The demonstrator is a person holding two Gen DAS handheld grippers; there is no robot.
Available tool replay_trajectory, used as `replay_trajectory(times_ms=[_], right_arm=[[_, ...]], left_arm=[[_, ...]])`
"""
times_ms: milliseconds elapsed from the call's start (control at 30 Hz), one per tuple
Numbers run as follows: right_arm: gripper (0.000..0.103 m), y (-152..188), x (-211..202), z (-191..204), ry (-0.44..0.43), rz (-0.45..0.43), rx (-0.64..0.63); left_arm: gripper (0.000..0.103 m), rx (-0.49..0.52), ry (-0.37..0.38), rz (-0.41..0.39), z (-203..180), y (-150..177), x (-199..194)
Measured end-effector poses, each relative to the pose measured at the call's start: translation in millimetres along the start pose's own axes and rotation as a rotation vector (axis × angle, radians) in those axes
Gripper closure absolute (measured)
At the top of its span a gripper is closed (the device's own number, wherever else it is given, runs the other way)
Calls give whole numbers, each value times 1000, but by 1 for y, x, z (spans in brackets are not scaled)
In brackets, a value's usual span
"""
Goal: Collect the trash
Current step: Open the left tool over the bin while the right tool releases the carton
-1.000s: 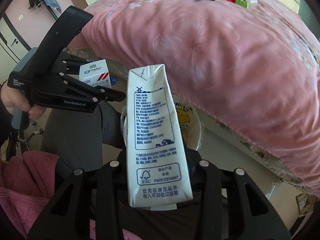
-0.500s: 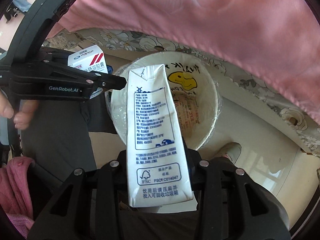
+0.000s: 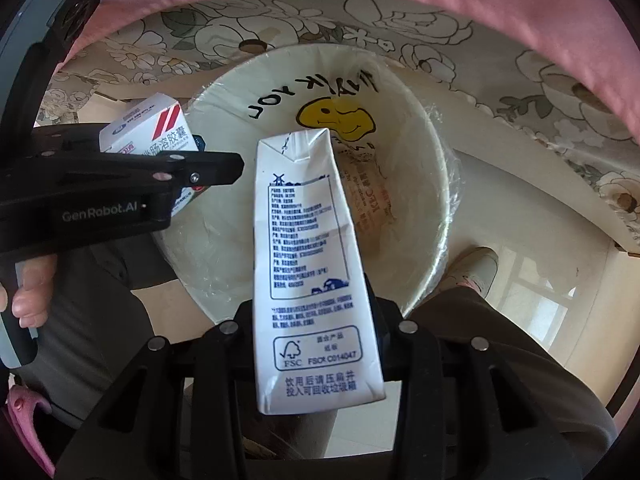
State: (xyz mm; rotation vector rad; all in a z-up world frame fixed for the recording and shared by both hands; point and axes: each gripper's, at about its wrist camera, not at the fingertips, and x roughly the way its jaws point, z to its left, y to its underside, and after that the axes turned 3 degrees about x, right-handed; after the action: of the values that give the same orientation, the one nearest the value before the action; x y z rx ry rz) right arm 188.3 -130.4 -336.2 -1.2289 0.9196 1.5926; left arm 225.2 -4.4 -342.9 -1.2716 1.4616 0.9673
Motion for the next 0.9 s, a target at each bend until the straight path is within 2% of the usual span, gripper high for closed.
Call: replay_trajectory(times_ms=[233, 500, 533, 567, 600, 633, 767, 900], right_arm=[[64, -9, 22, 4, 33, 39, 16], [63, -18, 45, 10, 50, 69, 19], [60, -17, 43, 8, 51, 70, 16], [52, -18, 43, 8, 63, 67, 13], [47, -18, 43, 8, 83, 58, 12], [44, -17, 42, 8, 87, 47, 11], [44, -17, 40, 4, 61, 50, 38], [44, -13, 36, 3, 59, 50, 35]], left_arm=[[58, -28, 26, 51, 9, -8, 23], [58, -28, 6, 87, 10, -13, 37], [57, -30, 6, 91, 10, -14, 38], [56, -33, 9, 92, 10, -14, 38], [54, -36, 9, 93, 10, -15, 39], [50, -38, 6, 94, 11, -15, 39], [44, -43, 3, 97, 11, -15, 40], [44, -45, 3, 96, 13, -14, 40]])
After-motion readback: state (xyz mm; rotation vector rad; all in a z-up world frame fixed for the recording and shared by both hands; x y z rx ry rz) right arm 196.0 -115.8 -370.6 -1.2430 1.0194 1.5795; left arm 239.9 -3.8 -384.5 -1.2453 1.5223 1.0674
